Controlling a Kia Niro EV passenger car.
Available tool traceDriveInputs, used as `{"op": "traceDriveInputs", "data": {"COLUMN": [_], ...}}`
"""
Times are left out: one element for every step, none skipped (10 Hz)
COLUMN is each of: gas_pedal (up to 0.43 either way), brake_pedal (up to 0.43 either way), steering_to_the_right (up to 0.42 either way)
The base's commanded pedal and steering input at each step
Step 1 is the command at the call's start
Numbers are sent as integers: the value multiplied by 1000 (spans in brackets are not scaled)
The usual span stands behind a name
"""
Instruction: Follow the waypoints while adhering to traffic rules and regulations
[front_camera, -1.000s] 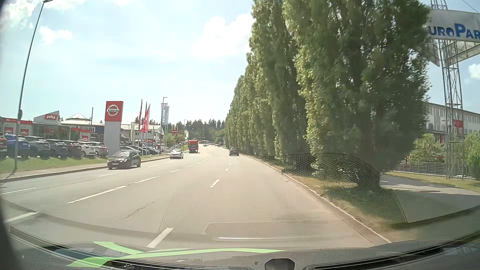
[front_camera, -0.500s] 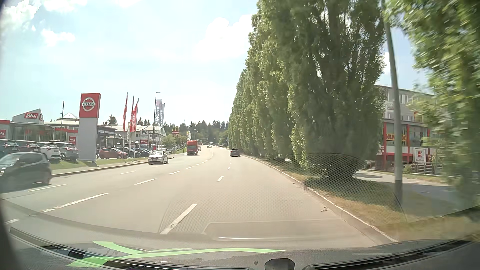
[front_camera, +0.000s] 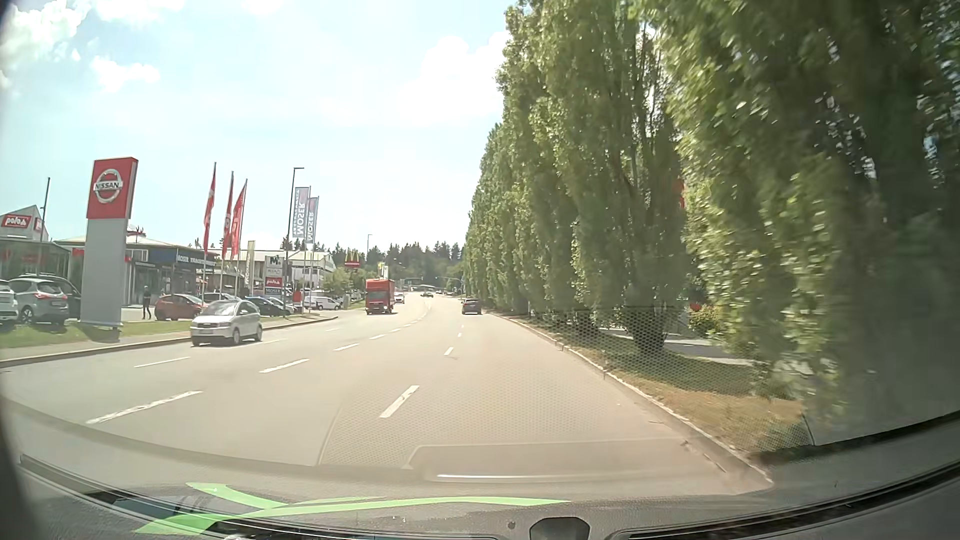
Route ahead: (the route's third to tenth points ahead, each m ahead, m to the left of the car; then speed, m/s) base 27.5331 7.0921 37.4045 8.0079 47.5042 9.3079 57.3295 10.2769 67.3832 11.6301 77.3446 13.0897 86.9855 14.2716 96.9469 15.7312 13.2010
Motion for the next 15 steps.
{"op": "traceDriveInputs", "data": {"gas_pedal": [157,157,157,157,157,157,157,157,157,157,157,157,157,157,157], "brake_pedal": [0,0,0,0,0,0,0,0,0,0,0,0,0,0,0], "steering_to_the_right": [-13,-14,-14,-14,-14,-14,-14,-14,-14,-13,-12,-12,-12,-12,-12]}}
